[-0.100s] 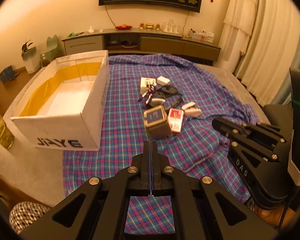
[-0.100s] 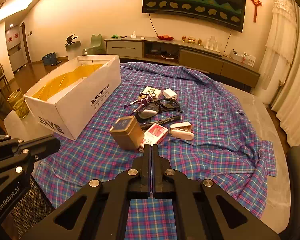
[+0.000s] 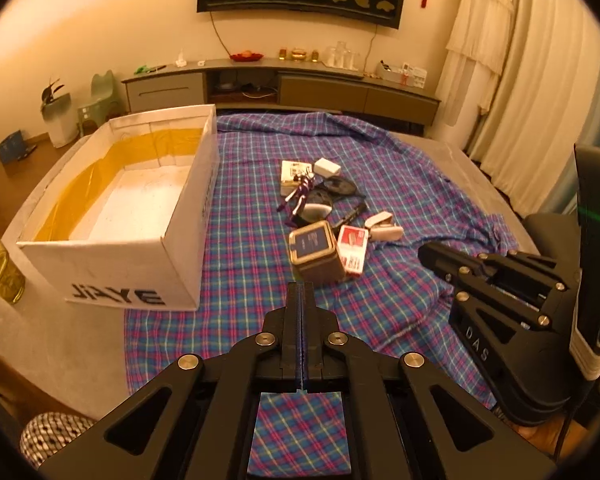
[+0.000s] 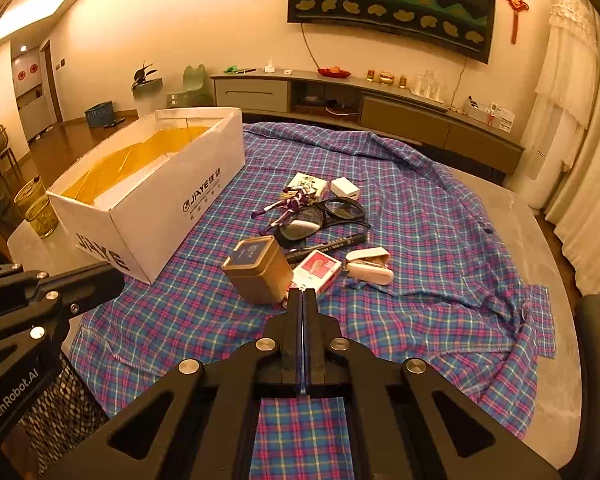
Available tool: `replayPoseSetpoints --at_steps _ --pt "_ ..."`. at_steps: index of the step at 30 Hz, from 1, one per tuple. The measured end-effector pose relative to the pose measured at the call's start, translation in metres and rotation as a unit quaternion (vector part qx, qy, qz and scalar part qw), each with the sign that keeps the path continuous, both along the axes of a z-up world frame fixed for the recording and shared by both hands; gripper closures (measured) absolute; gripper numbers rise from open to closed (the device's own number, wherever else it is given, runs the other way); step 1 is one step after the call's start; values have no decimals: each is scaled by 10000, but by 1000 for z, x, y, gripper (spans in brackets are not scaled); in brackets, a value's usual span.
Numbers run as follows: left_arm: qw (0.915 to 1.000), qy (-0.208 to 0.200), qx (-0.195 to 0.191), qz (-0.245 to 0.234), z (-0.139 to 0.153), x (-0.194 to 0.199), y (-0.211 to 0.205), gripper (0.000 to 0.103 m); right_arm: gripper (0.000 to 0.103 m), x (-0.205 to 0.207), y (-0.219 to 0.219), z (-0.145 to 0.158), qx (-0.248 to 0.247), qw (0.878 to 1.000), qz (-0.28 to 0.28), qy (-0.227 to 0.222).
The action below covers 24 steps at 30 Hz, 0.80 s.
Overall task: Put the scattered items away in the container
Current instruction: 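Grasp the gold tin box with the left tool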
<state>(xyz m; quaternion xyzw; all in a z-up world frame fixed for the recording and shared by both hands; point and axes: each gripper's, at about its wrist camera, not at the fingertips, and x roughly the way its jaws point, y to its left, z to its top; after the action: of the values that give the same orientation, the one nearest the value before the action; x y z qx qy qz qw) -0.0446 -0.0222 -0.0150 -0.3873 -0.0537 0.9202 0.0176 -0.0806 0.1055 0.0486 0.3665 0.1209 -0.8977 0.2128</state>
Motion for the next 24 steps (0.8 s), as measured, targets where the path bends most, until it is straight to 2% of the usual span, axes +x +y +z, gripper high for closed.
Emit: replayPoseSetpoints --at_steps 1,3,4,5,6,7,8,9,10,24 --pt "10000 16 31 -52 0 -3 0 103 102 -3 -3 0 6 10000 23 -13" --pt "9998 95 102 -154 2 -9 1 101 101 -9 -7 0 20 10000 42 -30" --pt "9996 180 121 -175 3 -12 1 92 100 -13 -10 0 32 10000 48 -61" --pt "9995 239 112 -189 3 -15 2 81 89 -18 -12 -1 57 9999 35 -88" --pt "9994 278 108 -154 4 -18 2 59 77 -23 -14 -2 99 9999 12 -114" --pt "9993 350 109 -42 5 -21 -1 54 56 -29 -14 -3 134 9998 -40 -137" --pt "9990 411 180 -12 5 -25 -4 50 39 -35 -12 -5 118 9998 -95 -149" --pt "9988 410 263 -39 5 -29 -6 43 32 -41 -9 -6 64 9998 -98 -167" --pt "9987 373 331 -65 4 -34 -8 42 27 -47 -8 -8 36 9998 -102 -189" --pt "9988 -69 282 -388 -40 -92 3 42 27 -111 3 -45 161 9978 -188 -609"
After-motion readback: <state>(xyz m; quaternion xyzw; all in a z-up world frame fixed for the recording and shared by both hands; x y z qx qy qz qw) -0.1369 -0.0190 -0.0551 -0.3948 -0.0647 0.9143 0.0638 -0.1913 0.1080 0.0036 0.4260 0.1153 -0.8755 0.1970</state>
